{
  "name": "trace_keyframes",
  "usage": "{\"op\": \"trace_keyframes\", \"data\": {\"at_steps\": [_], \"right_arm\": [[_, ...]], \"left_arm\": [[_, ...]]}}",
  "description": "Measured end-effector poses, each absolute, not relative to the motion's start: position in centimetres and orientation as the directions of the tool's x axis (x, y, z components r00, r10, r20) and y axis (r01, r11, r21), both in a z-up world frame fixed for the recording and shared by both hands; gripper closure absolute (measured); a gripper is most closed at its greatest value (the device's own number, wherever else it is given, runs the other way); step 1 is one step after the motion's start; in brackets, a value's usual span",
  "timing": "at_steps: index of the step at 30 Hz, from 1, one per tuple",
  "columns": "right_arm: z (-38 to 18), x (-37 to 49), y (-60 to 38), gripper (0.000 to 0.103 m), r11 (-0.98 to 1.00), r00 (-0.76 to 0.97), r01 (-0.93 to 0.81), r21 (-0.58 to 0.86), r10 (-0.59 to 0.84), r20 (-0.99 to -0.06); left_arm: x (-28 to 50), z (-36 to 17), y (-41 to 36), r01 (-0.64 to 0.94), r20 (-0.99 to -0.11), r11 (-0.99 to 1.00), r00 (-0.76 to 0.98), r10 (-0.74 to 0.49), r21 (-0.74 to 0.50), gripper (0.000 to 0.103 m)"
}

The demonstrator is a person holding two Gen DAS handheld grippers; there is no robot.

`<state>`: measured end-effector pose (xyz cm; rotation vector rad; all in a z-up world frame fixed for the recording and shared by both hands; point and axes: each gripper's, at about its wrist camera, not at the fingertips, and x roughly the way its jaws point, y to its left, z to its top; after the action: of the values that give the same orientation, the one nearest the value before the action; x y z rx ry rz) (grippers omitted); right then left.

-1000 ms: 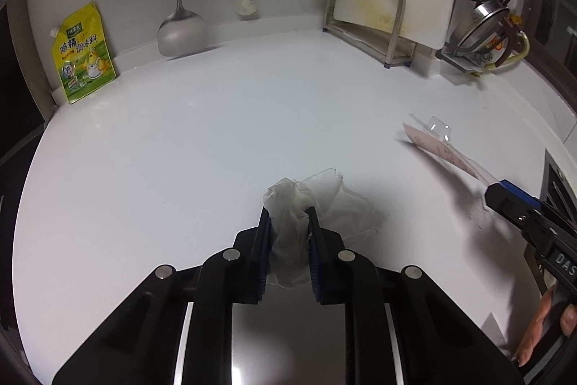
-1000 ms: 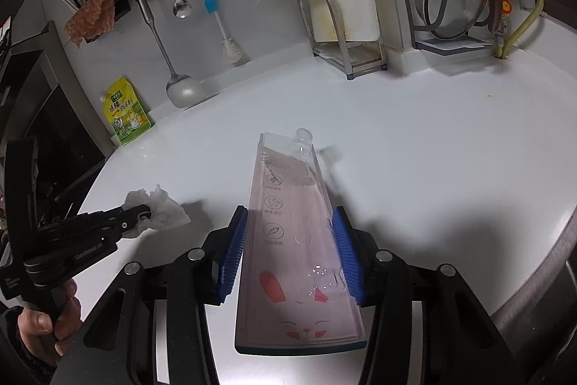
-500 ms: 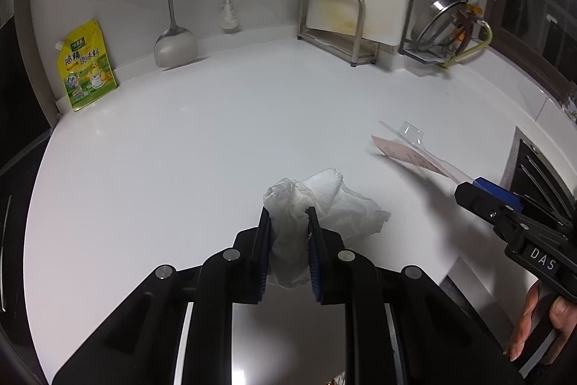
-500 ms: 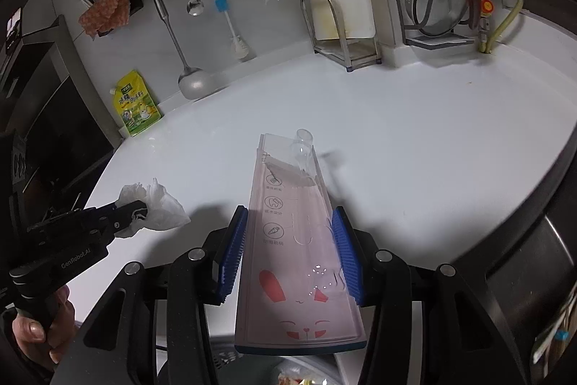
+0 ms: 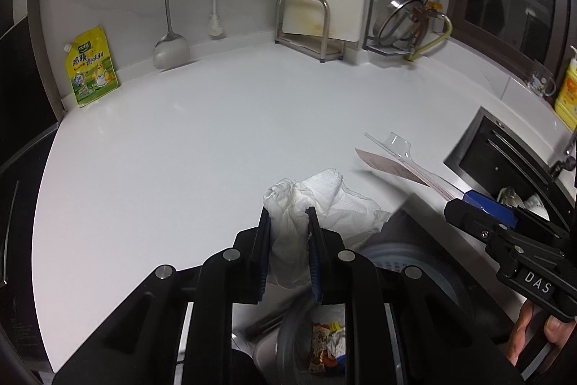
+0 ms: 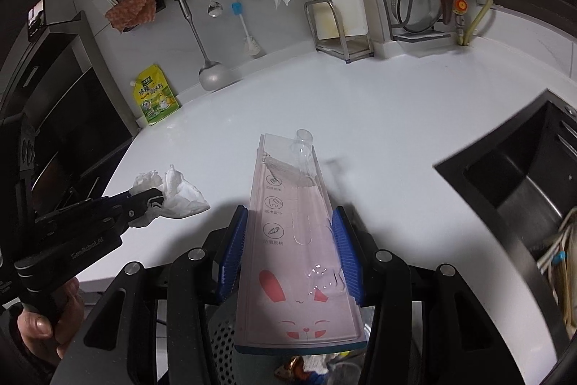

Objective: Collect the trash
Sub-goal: 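Carry the napkin and pink box over the bin and open both tools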

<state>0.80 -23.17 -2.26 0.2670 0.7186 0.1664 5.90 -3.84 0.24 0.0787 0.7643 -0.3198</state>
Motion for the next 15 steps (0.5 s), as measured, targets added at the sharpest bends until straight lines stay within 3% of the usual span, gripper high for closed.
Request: {"op": "trace_keyframes", "data": {"at_steps": [15], "right_arm": [[-5.6, -9.9, -21.9, 0.057, 0.95, 0.7, 0.018, 0.313, 0.212, -0.682]], "left_arm": [[-2.0, -4.3, -5.4, 0.423, -0.753, 0.902, 0.563, -0.34, -0.091, 0.084]]}}
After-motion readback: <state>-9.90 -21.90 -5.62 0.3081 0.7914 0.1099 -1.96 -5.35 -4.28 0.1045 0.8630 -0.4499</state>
